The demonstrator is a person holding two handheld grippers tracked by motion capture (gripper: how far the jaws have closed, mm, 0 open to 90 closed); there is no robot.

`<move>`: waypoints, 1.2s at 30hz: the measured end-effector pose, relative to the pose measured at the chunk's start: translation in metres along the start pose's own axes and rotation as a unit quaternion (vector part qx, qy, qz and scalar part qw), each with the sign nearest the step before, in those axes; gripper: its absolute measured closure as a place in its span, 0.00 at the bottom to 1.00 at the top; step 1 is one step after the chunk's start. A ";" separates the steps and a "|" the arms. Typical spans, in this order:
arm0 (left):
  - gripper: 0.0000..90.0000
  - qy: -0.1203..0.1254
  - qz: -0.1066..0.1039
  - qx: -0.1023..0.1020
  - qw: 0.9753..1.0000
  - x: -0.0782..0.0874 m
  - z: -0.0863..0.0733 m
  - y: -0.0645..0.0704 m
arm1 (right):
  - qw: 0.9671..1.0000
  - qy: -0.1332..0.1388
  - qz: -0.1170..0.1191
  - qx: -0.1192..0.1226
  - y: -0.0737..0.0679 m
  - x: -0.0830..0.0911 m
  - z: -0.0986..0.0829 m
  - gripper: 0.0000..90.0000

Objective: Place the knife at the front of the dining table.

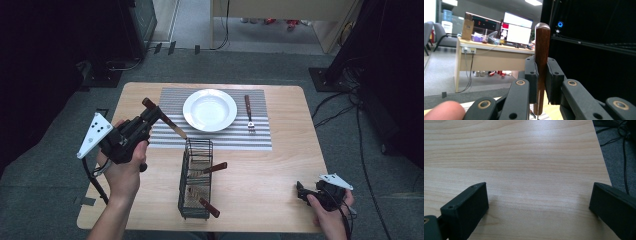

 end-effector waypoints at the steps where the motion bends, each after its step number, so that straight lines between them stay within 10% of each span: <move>1: 0.92 0.000 0.000 0.000 1.000 0.000 0.000 0.000 | 1.000 0.000 0.000 0.000 0.000 0.000 0.000 0.02; 16: 0.92 -0.007 0.065 0.002 0.998 0.005 0.001 -0.038 | 1.000 -0.001 0.002 0.002 0.000 0.000 0.000 0.02; 36: 0.92 -0.047 0.093 0.007 0.995 -0.020 -0.012 -0.058 | 1.000 0.000 0.006 0.005 0.000 -0.001 0.001 0.02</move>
Point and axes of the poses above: each handheld gripper's, and its own axes: x roughly backward along the jaws, z roughly out of its top, y roughly to its right, the point moved 2 cm from there along -x, roughly forward along the jaws, and after that the axes turned 6 degrees about -z, right-handed, at the moved point
